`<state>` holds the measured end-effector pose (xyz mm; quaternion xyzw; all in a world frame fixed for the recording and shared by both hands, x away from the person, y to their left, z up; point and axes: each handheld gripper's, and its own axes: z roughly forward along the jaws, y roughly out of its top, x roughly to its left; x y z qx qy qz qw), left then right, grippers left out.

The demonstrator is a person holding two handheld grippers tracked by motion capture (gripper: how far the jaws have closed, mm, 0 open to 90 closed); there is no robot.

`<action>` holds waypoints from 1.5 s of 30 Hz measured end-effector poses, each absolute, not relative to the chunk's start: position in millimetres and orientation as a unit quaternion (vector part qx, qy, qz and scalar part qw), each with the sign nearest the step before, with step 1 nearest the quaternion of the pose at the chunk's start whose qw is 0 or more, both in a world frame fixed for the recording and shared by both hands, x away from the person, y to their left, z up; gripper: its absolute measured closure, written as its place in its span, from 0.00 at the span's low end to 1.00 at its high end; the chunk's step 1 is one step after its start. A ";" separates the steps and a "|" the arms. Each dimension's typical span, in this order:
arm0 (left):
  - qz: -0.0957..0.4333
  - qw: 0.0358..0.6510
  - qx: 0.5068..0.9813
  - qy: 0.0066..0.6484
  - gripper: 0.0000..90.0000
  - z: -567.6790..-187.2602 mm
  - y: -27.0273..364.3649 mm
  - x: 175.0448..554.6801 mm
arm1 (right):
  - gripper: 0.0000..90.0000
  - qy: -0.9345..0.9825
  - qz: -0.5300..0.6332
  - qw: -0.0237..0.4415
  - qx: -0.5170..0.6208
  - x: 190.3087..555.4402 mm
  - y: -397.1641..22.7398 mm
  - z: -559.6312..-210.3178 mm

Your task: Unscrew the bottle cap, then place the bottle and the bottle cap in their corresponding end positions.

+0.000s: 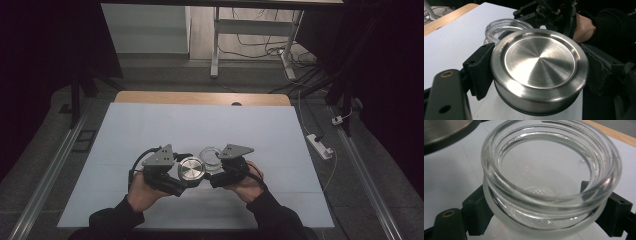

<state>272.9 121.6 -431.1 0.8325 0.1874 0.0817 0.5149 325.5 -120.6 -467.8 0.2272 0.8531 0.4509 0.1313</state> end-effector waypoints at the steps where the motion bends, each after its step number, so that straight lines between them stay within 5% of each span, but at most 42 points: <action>1: 0.082 0.515 0.833 0.187 0.21 -431.6 121.5 272.7 | 0.17 0.853 0.451 0.131 0.228 326.0 -120.9 -467.6; 45: 0.057 0.504 0.841 0.189 0.21 -480.7 98.8 260.8 | 0.17 0.843 0.444 0.150 0.262 370.1 -116.3 -467.9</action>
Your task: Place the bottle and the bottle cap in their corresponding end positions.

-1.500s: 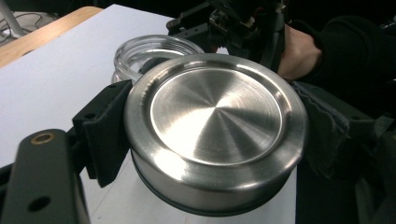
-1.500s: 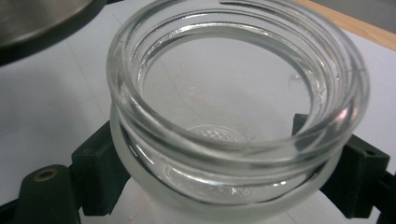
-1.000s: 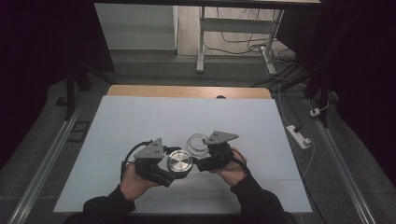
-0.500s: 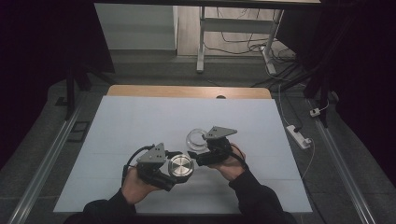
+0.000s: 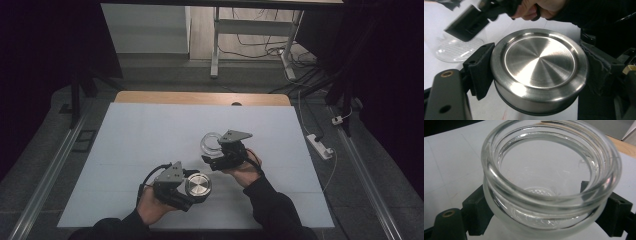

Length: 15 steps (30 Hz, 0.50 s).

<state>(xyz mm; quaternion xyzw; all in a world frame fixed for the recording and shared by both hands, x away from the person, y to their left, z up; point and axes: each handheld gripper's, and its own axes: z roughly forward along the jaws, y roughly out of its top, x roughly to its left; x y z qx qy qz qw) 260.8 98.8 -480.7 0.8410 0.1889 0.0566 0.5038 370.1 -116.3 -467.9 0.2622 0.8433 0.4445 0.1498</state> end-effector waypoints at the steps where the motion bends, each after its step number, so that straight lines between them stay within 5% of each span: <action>1: 0.057 0.504 0.841 0.189 0.21 -482.4 98.2 261.4 | 0.17 0.843 0.443 0.151 0.264 373.3 -115.7 -468.8; 15: 0.078 0.480 0.850 0.202 0.21 -505.5 93.0 278.6 | 0.17 0.841 0.439 0.157 0.275 392.3 -108.9 -473.3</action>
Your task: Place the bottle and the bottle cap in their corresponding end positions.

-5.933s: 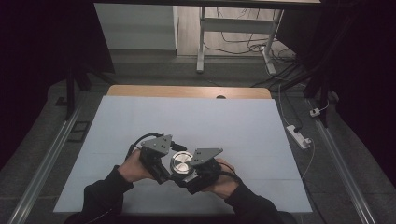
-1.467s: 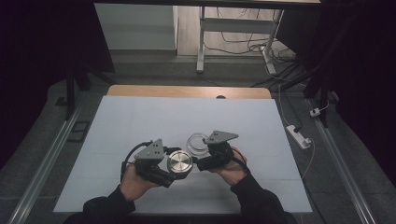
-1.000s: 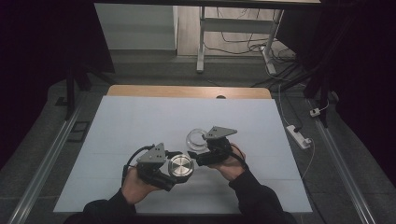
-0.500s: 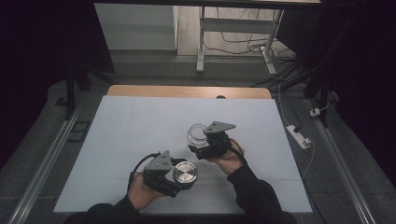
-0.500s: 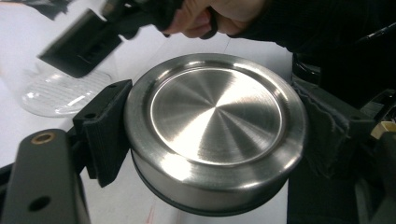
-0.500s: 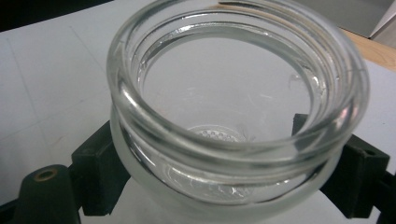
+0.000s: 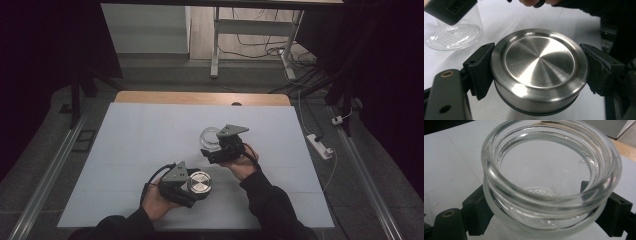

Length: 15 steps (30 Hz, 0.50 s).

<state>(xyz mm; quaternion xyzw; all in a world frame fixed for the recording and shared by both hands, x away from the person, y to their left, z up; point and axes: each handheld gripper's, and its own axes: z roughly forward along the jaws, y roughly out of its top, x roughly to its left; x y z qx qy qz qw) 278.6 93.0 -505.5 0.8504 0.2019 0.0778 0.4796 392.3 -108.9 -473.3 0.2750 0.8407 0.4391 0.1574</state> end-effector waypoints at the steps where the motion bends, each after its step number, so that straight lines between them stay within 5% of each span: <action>1: 0.079 0.479 0.850 0.204 0.21 -507.0 92.6 280.2 | 0.17 0.840 0.439 0.157 0.276 393.5 -107.8 -473.7; 15: 0.073 0.467 0.854 0.218 0.21 -521.6 84.1 299.4 | 0.17 0.842 0.431 0.163 0.279 410.2 -96.3 -480.1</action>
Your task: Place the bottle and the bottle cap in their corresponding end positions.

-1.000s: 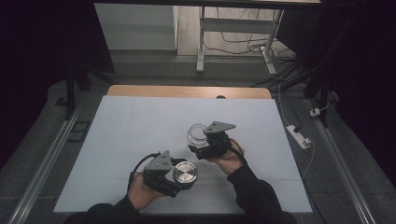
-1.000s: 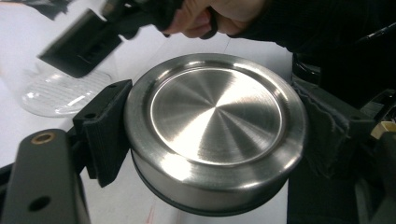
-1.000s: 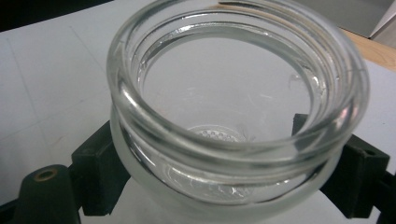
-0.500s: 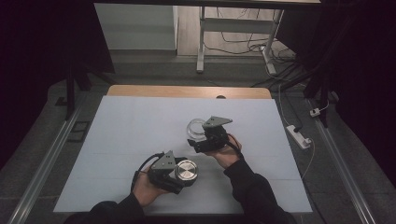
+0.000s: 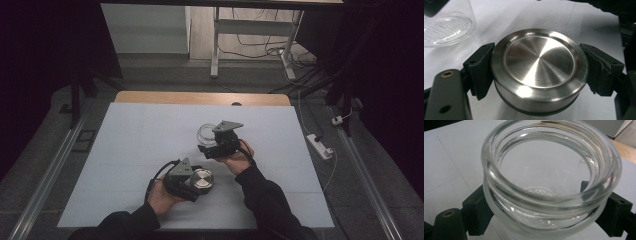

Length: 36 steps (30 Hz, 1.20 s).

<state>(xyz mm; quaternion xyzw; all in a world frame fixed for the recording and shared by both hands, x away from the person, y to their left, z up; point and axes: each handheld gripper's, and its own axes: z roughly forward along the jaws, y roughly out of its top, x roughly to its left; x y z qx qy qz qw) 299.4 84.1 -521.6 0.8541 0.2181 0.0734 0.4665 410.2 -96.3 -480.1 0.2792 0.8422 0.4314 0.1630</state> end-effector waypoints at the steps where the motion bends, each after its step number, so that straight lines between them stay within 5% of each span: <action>1: 0.073 0.465 0.855 0.219 0.21 -522.4 83.3 300.6 | 0.17 0.842 0.431 0.163 0.280 411.2 -95.6 -480.5; 36: 0.077 0.393 0.887 0.231 0.21 -540.4 66.2 314.9 | 0.17 0.848 0.408 0.173 0.291 444.1 -83.2 -500.0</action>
